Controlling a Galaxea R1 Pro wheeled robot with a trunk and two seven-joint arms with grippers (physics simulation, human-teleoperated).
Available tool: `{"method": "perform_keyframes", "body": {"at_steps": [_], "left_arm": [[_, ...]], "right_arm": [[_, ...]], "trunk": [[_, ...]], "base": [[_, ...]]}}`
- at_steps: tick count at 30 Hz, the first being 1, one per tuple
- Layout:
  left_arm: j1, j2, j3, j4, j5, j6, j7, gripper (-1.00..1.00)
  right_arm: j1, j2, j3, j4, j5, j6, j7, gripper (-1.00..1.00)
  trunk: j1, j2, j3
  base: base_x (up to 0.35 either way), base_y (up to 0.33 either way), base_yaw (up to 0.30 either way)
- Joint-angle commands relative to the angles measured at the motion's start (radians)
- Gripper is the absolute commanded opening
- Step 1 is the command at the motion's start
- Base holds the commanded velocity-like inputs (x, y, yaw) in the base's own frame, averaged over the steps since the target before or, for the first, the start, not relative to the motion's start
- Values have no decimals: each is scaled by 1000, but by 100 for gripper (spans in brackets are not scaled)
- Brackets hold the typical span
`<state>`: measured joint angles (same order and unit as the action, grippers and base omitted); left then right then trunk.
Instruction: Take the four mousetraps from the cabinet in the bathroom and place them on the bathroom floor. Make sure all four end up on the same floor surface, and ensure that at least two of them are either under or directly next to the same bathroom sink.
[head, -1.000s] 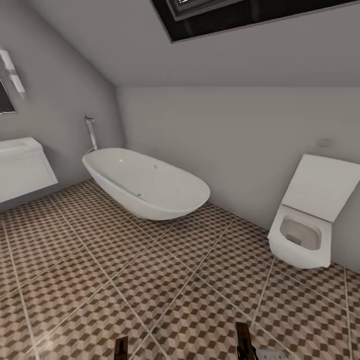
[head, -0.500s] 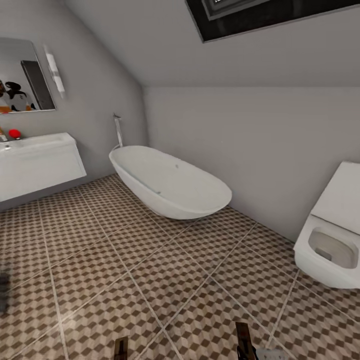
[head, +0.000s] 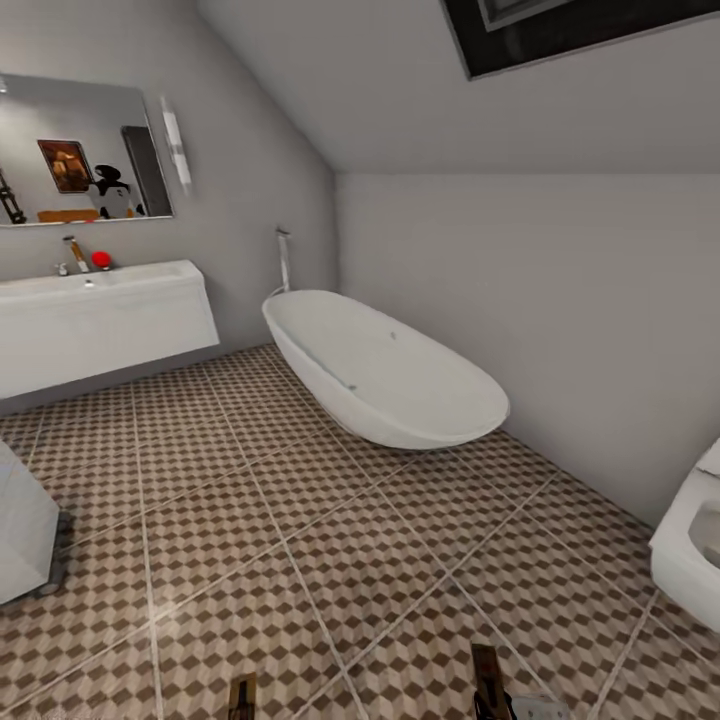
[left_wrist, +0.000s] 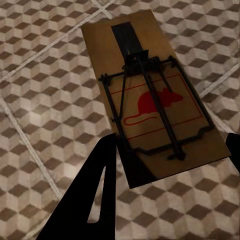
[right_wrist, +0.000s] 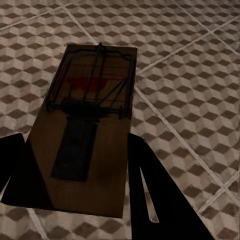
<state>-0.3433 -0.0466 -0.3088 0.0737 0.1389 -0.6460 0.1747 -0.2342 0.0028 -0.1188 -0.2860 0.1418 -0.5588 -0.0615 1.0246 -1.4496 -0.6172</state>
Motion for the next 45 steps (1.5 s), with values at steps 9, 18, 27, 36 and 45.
{"method": "perform_keyframes", "body": {"at_steps": [9,18,27,36,45], "left_arm": [[-2,-1,-9,5,7,-6,3,-100],[-2,-1,-9,5,7,-6,3,-100],[-2,-1,-9,5,7,-6,3,-100],[-2,-1,-9,5,7,-6,3,-100],[-2,-1,-9,5,7,-6,3,-100]], "right_arm": [[0,0,-4,1,7,-3,-1,-100],[0,0,-4,1,7,-3,-1,-100],[0,0,-4,1,7,-3,-1,-100],[0,0,-4,1,7,-3,-1,-100],[0,0,-4,1,7,-3,-1,-100]], "trunk": [[0,0,-1],[0,0,-1],[0,0,-1],[0,0,-1],[0,0,-1]], "base": [[280,-180,286],[285,-138,286],[290,-14,286],[291,23,286],[291,105,286]]}}
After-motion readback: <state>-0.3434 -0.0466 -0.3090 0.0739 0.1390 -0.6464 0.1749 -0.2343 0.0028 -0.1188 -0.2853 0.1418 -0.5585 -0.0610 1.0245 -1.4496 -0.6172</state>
